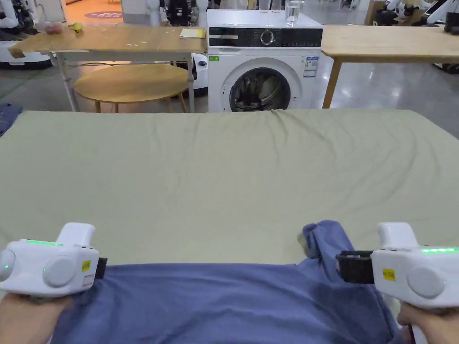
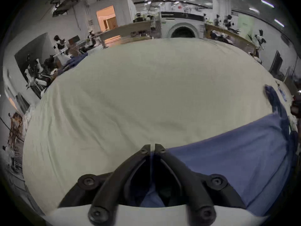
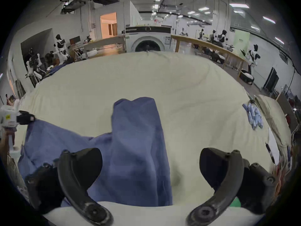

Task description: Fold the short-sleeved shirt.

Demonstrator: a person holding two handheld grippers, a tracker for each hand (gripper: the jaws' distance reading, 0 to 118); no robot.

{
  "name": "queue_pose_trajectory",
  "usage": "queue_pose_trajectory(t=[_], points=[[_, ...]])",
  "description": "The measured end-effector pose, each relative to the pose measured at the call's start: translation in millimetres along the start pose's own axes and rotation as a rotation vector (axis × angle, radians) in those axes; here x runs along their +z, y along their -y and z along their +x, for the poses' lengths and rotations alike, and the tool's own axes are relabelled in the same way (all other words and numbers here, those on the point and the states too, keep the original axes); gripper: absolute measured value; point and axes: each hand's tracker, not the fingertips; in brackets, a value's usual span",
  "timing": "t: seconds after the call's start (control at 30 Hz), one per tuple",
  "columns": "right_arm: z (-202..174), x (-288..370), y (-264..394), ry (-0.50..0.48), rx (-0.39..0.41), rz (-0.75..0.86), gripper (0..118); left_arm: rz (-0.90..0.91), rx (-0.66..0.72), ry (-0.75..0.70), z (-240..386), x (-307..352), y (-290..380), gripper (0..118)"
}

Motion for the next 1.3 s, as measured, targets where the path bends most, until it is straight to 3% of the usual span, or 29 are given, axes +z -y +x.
queue_pose_trajectory(t=[0.13,0.2,0.23,0.3,0.33,0.4,0.43,0.7,0.9,1.03,1.23,1.27,1.3], points=[[-0.7,-44.7,3.5,0.008,0.012,-0.157,117,0.024,0.008,0.000,4.8,14.4,-2.0,0],[-3.5,-59.7,15.8,0.031,0.028,-0.250,93,0.021,0.014,0.001,3.5,14.6,-2.2,0],[-4.1,-61.6,22.6,0.004,0.015,-0.262,89,0.017,0.014,0.000,4.9,15.0,-1.0,0],[-6.3,-44.8,22.0,0.016,-0.015,-0.166,51,0.008,0.020,0.002,2.8,13.4,1.9,0],[-6.6,-39.7,20.6,0.000,-0.023,-0.170,51,0.002,0.028,0.007,3.0,14.2,3.7,0],[-3.4,-26.9,20.3,-0.059,-0.023,-0.123,30,0.006,0.050,0.011,3.1,19.2,7.2,0],[2.1,-23.5,18.9,-0.110,-0.074,-0.123,0,0.016,0.062,0.007,0.6,20.8,8.3,0],[-0.5,92.3,23.1,-0.115,0.048,0.127,0,0.197,0.113,0.053,-6.0,115.1,27.4,0],[-7.2,190.2,85.0,-0.131,0.085,0.249,0,0.289,0.110,0.089,-15.3,205.0,95.8,0],[-8.1,203.3,149.2,-0.110,0.114,0.217,0,0.233,0.124,0.068,-30.7,215.3,156.2,0],[-8.8,170.3,218.6,-0.121,0.031,0.052,0,0.099,0.188,0.090,-39.3,188.0,215.1,0],[-10.1,170.5,218.9,-0.118,0.029,0.059,2,0.096,0.188,0.080,-36.4,186.8,216.4,4],[-13.9,174.5,215.2,-0.112,0.028,0.069,12,0.095,0.179,0.066,-32.6,188.3,214.1,20]])
